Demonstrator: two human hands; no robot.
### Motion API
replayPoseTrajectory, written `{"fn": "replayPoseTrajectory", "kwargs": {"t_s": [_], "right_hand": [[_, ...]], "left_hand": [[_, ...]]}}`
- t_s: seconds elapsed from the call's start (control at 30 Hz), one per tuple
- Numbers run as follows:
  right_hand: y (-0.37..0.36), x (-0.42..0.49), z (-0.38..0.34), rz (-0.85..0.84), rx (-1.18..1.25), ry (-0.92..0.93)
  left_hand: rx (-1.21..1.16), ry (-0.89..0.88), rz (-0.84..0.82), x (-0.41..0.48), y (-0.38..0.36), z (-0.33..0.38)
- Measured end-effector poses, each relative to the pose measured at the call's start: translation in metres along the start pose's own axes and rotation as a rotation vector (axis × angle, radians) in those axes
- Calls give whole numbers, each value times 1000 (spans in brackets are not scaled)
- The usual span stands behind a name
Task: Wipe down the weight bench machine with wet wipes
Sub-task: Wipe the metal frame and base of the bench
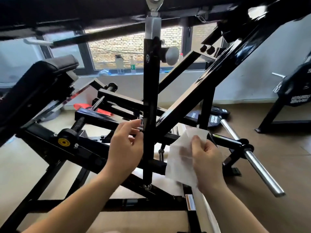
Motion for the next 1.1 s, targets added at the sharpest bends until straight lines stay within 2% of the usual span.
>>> {"fn": "replayPoseTrajectory", "kwargs": {"t_s": [0.1, 0.2, 0.33, 0.43, 0.53, 0.77, 0.9, 0.97, 1.1], "right_hand": [[-39, 13, -48, 1, -62, 217], [-96, 19, -77, -155, -168, 349], [-151, 7, -63, -402, -177, 305], [-156, 3, -46, -453, -104, 250], [-161, -1, -39, -508, -144, 271], [-165, -14, -40, -523, -371, 466], [-147, -27, 16, -595, -487, 358], [-147, -27, 18, -608, -480, 327], [-172, -6, -44, -541, -327, 442]], "left_hand": [[41, -83, -61, 23, 6, 23], [33, -117, -108, 32, 8, 35], [63, -124, -105, 38, 19, 31], [72, -82, -113, 40, 22, 18], [54, -62, -126, 38, 20, 11], [5, -24, -150, 33, 14, -4], [-17, 59, -182, 16, 6, -30], [-21, 92, -209, 9, 2, -41], [-42, 106, -210, 9, -1, -47]]}}
Point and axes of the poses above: each hand's wrist, its own x-axis towards the middle knuckle, its own y-axis out of the back of the hand, z = x × y, the point moved 9 cm from there along x, towards the middle knuckle, and after that the axes turned 9 degrees about x, right-handed, at the moved point
